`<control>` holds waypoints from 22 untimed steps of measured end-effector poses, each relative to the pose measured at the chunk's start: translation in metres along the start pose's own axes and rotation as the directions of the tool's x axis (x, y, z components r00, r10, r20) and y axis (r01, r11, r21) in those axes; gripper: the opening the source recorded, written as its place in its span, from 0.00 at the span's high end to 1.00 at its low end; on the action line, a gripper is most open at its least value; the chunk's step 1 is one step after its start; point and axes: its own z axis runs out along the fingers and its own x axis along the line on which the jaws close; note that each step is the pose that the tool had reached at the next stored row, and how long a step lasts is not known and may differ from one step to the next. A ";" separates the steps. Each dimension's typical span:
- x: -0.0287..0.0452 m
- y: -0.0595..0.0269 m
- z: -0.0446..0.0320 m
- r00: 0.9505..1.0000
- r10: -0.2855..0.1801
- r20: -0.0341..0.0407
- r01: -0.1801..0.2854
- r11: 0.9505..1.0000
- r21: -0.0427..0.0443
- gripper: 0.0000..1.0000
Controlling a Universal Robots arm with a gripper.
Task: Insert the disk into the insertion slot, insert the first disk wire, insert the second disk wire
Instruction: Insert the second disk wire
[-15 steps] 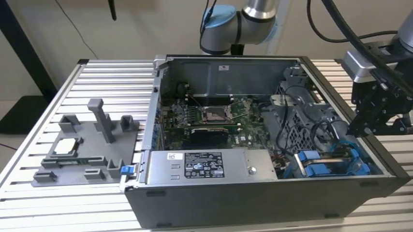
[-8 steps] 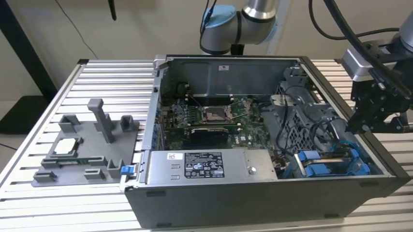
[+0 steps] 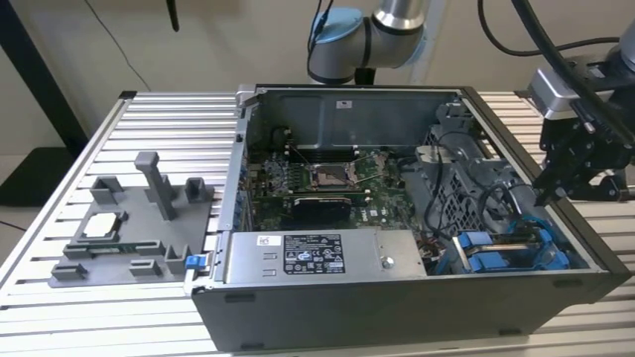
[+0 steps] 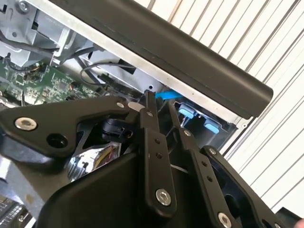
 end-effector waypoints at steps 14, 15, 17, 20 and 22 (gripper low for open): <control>0.0051 -0.0008 0.0060 0.999 0.041 0.008 -0.041 0.999 -0.026 0.00; 0.0056 -0.0009 0.0068 0.999 0.044 0.011 -0.044 0.999 -0.026 0.00; 0.0068 -0.0010 0.0072 0.998 0.051 0.021 -0.050 0.998 -0.026 0.00; 0.0112 -0.0012 0.0064 0.998 0.055 0.027 -0.054 0.998 -0.029 0.00; 0.0140 -0.0015 0.0060 0.998 0.056 0.031 -0.055 0.998 -0.032 0.00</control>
